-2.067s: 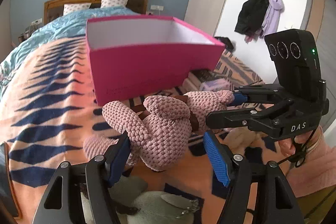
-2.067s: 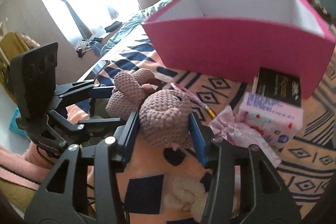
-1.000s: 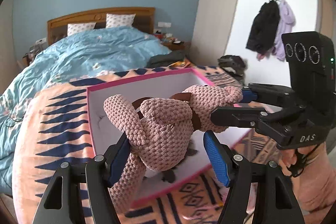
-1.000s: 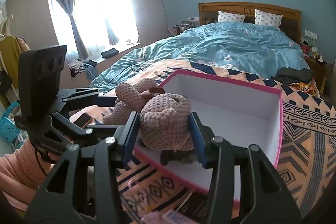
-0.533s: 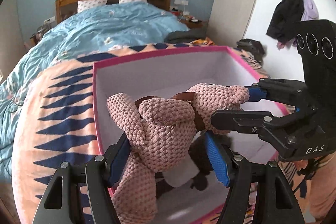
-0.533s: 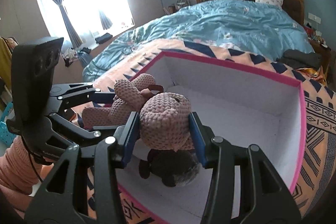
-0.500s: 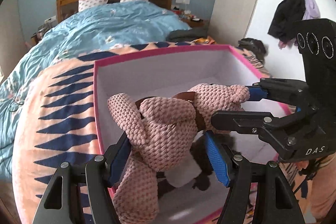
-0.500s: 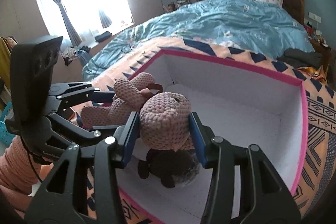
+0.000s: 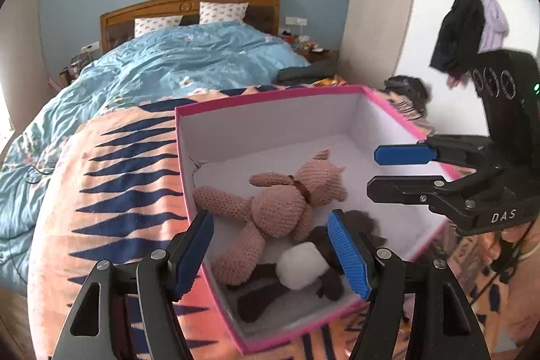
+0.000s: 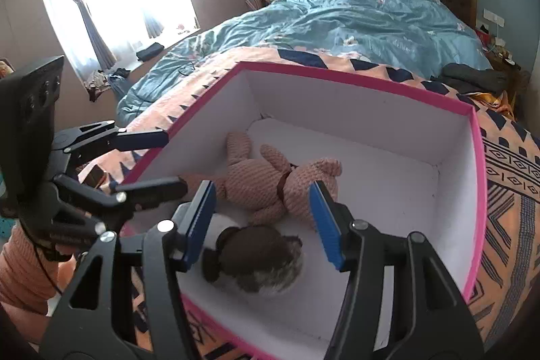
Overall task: Organize objects
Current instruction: 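Carry the pink bunny with the right gripper and drop it into the box, then return the right gripper to the green plush dinosaur and grasp it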
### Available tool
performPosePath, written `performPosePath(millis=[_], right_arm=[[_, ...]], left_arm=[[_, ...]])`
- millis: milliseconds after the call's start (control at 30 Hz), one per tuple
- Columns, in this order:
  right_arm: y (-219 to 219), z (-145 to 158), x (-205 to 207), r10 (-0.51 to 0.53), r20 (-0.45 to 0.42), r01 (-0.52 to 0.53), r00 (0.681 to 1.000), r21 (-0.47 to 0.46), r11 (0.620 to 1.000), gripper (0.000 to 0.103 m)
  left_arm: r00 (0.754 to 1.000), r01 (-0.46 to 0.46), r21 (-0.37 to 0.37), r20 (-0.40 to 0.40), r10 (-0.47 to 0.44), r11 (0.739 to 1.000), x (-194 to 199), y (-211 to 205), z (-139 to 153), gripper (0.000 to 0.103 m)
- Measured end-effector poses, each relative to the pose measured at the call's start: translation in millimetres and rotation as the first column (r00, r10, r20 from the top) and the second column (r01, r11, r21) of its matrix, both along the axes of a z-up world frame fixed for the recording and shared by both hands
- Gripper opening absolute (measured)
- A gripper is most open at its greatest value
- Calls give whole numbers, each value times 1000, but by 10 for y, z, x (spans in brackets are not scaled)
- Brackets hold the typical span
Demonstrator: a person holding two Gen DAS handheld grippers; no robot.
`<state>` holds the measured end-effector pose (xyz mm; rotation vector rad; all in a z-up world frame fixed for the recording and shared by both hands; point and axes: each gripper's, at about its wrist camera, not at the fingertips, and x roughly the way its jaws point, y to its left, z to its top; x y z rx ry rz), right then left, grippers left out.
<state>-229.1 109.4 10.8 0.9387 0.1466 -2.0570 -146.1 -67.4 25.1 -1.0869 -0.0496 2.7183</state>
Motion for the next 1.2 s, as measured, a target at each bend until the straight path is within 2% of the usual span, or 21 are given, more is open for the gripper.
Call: performPosePath(millis=[233,433,533,633,767,900,1100,1200], right_arm=[[238,173,534,59,-44,-63,997,-91,994,64],[315,148,1153,188,-74,-195,979,-99,976,67],[250,12,1460,282,-56,-287,958,-90,954,68],[69,-214,1740,374,-34,-375,927,-39,926,68],[-160,-528,1959,442,49,-442,896,-19,897,68],[-327,-743,2154,495,101,-495,863,-29,868,68],[-529,-952,2294,511,128,-515,850,-2,857,68],[-628,-1055,2319,498,134,-506,857,31,862,68]], left_arm=[[997,32,64,-78,-27,997,532,-128,208,79],[994,58,104,-102,-48,993,1050,-187,231,80],[993,53,84,-105,-44,995,1274,-201,145,80],[995,44,94,-91,-36,995,1437,-245,43,80],[997,8,102,-76,0,995,1623,-343,-65,80],[997,-17,143,-74,28,990,1775,-515,-123,80],[996,-64,153,-49,73,986,1884,-653,-266,80],[996,-72,158,-32,78,985,1902,-676,-353,80]])
